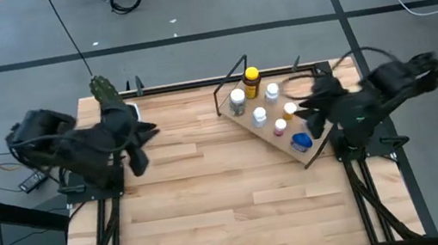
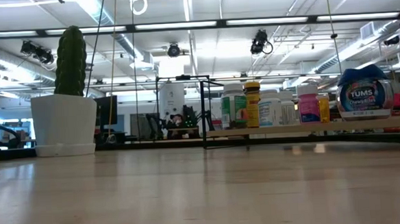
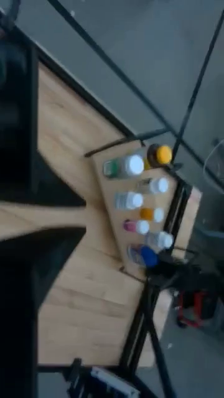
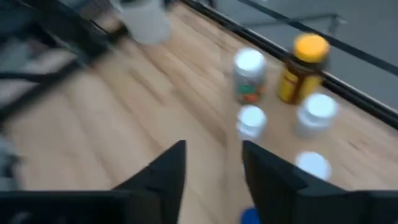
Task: Pick and place medicine bottles onto shelf by color
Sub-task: Return to Home Position
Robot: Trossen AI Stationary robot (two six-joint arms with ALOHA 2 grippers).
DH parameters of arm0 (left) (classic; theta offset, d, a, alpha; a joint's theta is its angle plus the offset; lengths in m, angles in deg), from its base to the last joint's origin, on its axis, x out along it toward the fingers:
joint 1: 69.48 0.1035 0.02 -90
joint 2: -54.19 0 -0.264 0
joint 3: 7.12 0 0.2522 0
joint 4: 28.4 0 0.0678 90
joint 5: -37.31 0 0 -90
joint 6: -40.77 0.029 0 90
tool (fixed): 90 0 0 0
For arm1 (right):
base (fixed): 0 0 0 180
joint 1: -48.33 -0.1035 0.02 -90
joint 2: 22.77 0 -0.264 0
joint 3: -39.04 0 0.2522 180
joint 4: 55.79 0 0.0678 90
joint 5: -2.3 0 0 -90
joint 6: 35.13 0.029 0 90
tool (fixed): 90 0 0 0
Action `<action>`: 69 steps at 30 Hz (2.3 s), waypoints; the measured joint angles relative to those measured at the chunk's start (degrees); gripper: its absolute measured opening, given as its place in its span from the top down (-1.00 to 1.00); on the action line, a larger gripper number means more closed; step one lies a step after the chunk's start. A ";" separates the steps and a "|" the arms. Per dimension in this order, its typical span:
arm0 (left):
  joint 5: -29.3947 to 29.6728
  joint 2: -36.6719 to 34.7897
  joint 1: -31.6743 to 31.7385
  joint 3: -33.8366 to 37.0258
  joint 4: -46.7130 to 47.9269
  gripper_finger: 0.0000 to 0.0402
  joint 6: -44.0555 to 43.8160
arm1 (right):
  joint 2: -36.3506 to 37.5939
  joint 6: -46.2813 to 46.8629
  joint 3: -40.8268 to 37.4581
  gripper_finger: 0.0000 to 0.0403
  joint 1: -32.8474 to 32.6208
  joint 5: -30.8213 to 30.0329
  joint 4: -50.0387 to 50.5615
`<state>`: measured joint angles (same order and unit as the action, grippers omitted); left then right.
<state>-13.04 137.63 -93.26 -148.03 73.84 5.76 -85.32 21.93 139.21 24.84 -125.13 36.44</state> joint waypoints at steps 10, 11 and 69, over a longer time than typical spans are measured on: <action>5.42 -23.98 -7.38 31.25 -18.40 0.98 -1.68 | 20.71 -0.19 -18.64 0.96 -9.42 -7.69 -16.07; 5.68 -26.71 -7.86 35.53 -23.67 0.97 0.09 | 22.52 -0.29 -20.35 0.96 -9.76 -9.28 -17.36; -29.11 -61.33 18.77 123.08 -134.99 1.00 5.17 | 51.94 -26.20 -85.46 0.98 17.89 28.75 -118.35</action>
<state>-42.15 76.30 -74.50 -24.95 -61.14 10.93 -33.38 -4.27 53.75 42.73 -96.38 -81.92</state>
